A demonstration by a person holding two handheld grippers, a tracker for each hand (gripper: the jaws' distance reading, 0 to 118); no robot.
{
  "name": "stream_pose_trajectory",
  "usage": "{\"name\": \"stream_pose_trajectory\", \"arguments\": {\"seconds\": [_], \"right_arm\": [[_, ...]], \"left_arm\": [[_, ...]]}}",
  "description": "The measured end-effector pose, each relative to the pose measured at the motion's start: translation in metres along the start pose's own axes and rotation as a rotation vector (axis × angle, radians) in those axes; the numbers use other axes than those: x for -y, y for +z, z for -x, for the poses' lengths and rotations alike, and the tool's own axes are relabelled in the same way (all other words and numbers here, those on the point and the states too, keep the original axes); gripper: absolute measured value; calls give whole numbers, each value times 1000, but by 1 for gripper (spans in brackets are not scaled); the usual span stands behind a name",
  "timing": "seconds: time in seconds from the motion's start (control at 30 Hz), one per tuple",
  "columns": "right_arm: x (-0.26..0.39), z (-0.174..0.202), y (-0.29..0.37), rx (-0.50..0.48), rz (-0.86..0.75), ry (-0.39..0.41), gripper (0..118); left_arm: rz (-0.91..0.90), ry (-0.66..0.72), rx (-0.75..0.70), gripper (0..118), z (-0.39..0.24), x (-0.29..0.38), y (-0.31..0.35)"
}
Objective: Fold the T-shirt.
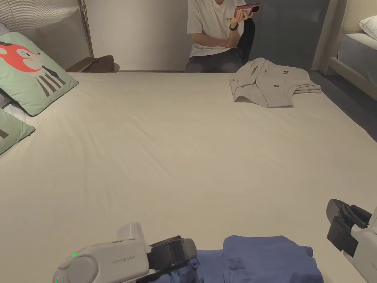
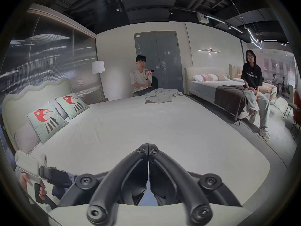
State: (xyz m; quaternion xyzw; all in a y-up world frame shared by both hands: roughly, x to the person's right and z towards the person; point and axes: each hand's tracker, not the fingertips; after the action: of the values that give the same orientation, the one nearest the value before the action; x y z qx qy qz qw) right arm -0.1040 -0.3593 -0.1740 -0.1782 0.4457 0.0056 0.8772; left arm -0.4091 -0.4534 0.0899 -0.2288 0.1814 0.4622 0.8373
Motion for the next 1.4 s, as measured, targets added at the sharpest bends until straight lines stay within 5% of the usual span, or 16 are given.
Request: {"name": "stream_pose_trajectory", "arguments": {"seconds": [0.1, 0.17, 0.27, 0.3, 0.73, 1.03, 1.4], "right_arm": [[0, -1, 0, -6, -2, -7, 0], [1, 0, 0, -10, -1, -9, 0], [2, 1, -2, -20, 4, -13, 0], [2, 1, -2, -23, 6, -13, 0], [-1, -7, 0, -15, 2, -23, 0], [-2, -12, 3, -2, -2, -24, 0], [-4, -3, -3, -17, 1, -20, 0]], "left_arm": [[-158, -149, -185, 102, -2, 6, 19], [-209, -254, -348, 91, -15, 19, 23], [-86, -385, -542, 13, -16, 34, 2], [-53, -394, -528, 11, -12, 42, -8], [-31, -525, -460, 10, -72, 83, -47], [81, -363, -89, 10, -90, 82, -49], [-101, -32, 27, 11, 18, 3, 70]]}}
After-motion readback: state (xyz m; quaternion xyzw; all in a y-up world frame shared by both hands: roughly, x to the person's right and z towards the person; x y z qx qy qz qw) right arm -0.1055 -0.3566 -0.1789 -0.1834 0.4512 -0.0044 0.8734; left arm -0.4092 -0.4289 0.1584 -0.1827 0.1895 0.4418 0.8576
